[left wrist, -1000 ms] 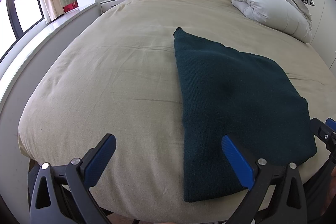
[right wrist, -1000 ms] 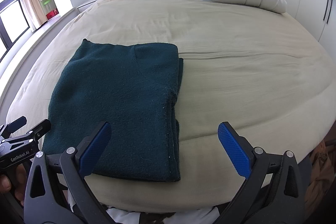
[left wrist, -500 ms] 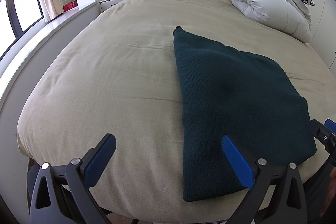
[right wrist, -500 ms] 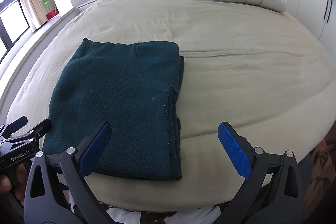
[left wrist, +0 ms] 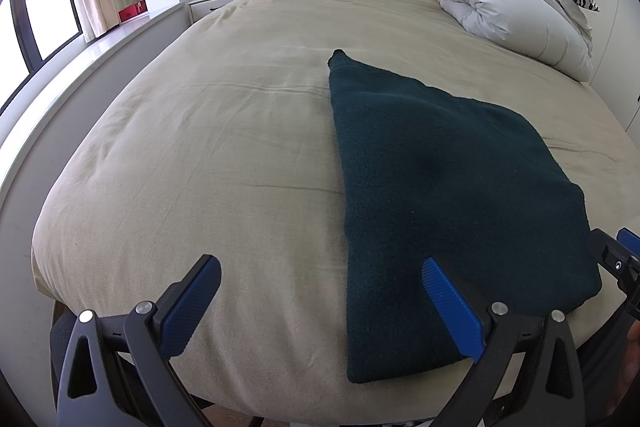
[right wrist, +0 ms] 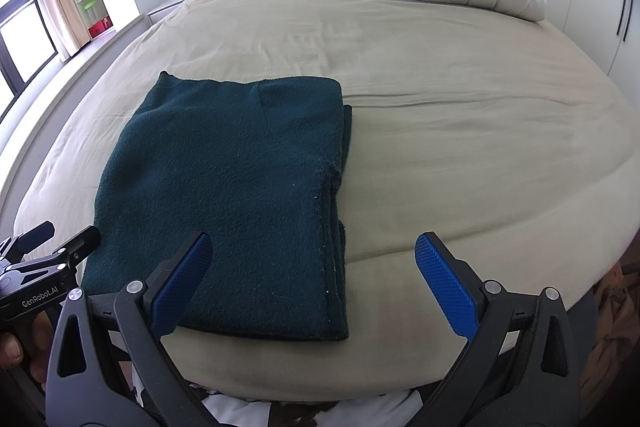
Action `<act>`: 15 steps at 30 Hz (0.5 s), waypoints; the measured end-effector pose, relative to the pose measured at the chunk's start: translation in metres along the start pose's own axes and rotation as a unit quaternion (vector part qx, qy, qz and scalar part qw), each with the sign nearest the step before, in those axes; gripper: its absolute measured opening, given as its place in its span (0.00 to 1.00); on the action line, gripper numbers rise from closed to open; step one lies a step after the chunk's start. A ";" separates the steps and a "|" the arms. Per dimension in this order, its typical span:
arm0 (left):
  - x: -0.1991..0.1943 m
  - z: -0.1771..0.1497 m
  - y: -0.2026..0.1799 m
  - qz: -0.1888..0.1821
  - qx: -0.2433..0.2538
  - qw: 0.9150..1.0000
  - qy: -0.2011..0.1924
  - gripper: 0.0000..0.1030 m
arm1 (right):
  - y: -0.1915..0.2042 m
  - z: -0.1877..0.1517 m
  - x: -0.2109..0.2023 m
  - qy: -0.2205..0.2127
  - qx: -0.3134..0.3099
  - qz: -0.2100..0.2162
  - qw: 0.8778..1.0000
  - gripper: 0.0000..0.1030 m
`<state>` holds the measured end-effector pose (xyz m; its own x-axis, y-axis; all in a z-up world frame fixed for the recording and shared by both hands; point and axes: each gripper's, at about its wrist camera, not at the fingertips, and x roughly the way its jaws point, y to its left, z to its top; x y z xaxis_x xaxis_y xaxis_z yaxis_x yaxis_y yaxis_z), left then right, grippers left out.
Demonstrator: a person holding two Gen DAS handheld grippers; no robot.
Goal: Fold small clothes
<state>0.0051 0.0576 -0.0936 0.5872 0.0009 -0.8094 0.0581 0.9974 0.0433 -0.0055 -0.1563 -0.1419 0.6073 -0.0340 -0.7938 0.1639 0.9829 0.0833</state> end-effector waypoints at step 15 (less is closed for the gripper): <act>0.000 0.000 0.001 -0.001 0.000 1.000 0.001 1.00 | 0.002 -0.001 -0.001 0.001 0.000 0.001 1.000 1.00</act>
<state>0.0054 0.0586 -0.0939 0.5857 -0.0013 -0.8105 0.0591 0.9974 0.0411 -0.0069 -0.1545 -0.1413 0.6058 -0.0315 -0.7950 0.1625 0.9831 0.0849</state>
